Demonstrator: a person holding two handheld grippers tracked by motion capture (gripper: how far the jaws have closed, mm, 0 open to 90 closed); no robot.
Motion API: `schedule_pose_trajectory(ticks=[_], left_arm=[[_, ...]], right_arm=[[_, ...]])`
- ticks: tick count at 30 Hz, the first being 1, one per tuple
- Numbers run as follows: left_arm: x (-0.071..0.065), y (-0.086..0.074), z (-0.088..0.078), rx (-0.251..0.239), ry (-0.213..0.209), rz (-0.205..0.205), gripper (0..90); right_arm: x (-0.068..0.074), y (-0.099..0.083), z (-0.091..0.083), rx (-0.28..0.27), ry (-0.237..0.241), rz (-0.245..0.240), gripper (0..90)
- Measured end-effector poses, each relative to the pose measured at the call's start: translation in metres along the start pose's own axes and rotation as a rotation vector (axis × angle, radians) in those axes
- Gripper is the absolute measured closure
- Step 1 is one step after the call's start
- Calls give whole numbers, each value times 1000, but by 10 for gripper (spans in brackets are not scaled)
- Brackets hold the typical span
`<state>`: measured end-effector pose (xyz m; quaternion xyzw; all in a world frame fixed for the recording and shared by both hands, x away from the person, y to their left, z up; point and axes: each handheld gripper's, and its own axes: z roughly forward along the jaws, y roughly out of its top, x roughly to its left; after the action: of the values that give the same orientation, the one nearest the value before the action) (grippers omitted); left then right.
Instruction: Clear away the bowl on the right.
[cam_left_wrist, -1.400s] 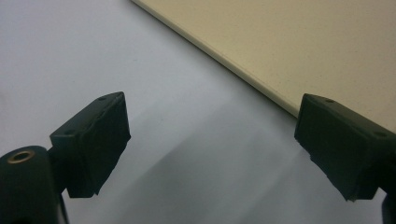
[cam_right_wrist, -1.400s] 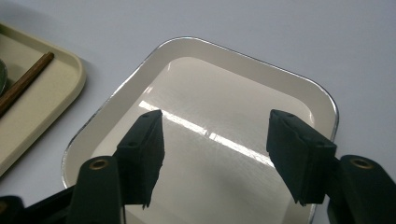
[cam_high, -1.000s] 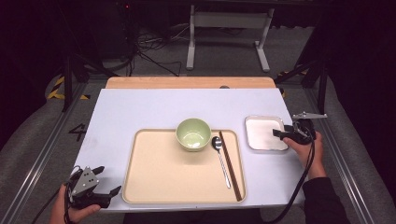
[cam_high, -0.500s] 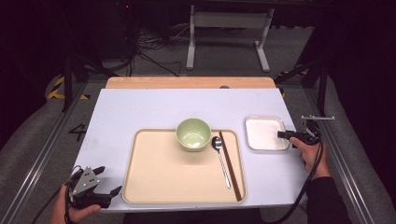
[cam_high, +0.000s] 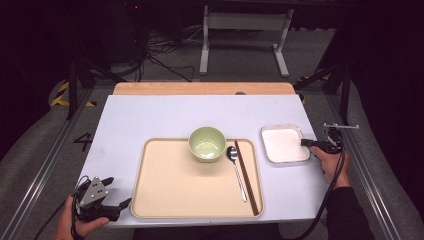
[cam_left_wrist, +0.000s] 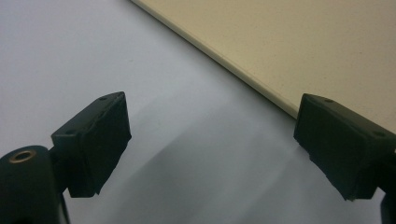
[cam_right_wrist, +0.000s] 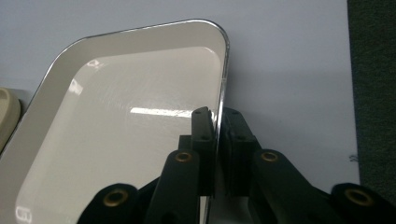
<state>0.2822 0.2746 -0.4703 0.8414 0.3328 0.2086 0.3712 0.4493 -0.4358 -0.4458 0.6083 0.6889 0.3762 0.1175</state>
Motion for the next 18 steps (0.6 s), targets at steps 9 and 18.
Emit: schedule_pose_trajectory(ticks=[9, 18], left_arm=[[-2, -1, -3, -10, 6, 4, 117], [-3, -2, -7, -11, 26, 1, 117]], right_arm=[[2, 2, 3, -7, 27, 9, 892], [3, 5, -6, -52, 18, -15, 893]])
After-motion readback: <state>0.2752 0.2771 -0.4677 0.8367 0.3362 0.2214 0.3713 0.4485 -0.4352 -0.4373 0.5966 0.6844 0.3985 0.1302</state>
